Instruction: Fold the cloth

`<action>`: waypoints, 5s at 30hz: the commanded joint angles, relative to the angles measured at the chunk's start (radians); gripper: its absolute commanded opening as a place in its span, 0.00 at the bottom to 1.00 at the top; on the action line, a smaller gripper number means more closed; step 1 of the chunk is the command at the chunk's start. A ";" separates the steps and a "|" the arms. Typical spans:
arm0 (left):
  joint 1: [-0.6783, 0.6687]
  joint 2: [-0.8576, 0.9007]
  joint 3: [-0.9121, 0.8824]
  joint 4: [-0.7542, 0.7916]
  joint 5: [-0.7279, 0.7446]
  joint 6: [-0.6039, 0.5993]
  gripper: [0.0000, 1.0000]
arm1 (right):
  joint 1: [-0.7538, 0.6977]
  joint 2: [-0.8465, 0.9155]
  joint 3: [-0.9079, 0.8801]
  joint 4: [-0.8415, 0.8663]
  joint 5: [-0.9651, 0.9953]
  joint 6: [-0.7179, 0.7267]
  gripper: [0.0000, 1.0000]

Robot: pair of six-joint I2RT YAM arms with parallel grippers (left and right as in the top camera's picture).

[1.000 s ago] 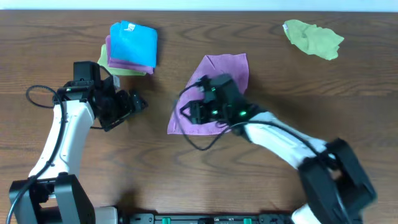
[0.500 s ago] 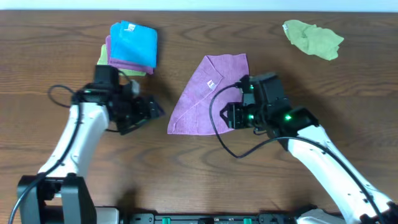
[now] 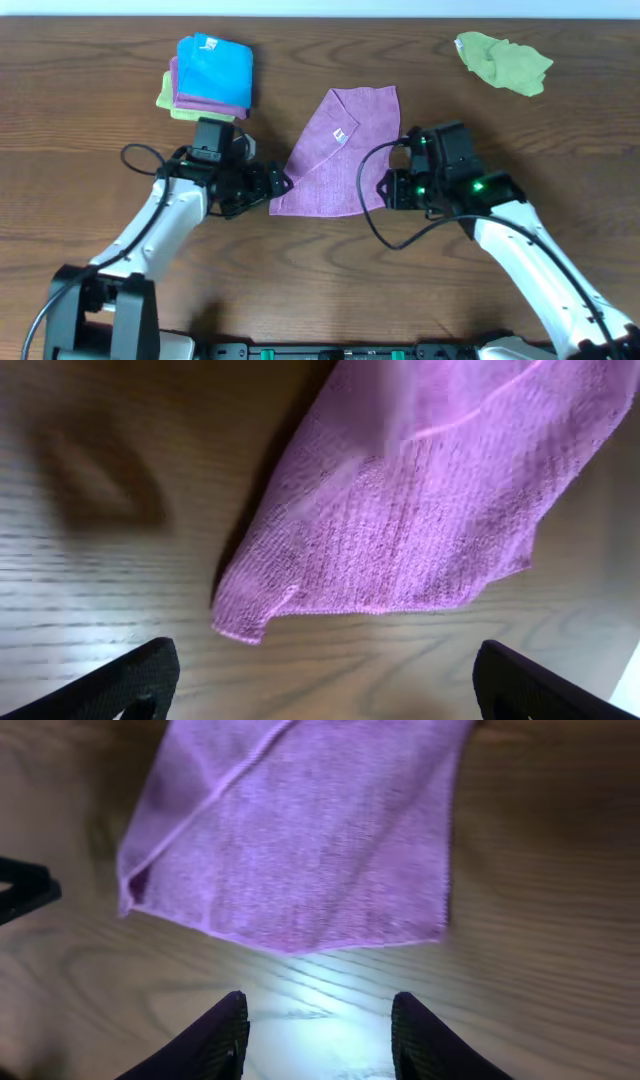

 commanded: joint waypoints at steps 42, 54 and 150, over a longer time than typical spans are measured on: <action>-0.067 0.256 -0.011 0.129 -0.056 0.001 0.06 | -0.048 -0.008 -0.224 0.126 -0.060 0.043 0.47; -0.058 0.193 -0.008 0.111 -0.009 0.028 0.06 | -0.048 0.006 -0.305 0.309 -0.032 0.073 0.56; 0.033 -0.029 0.727 -0.295 0.076 -0.027 0.06 | -0.037 -0.312 0.123 0.158 0.019 0.109 0.11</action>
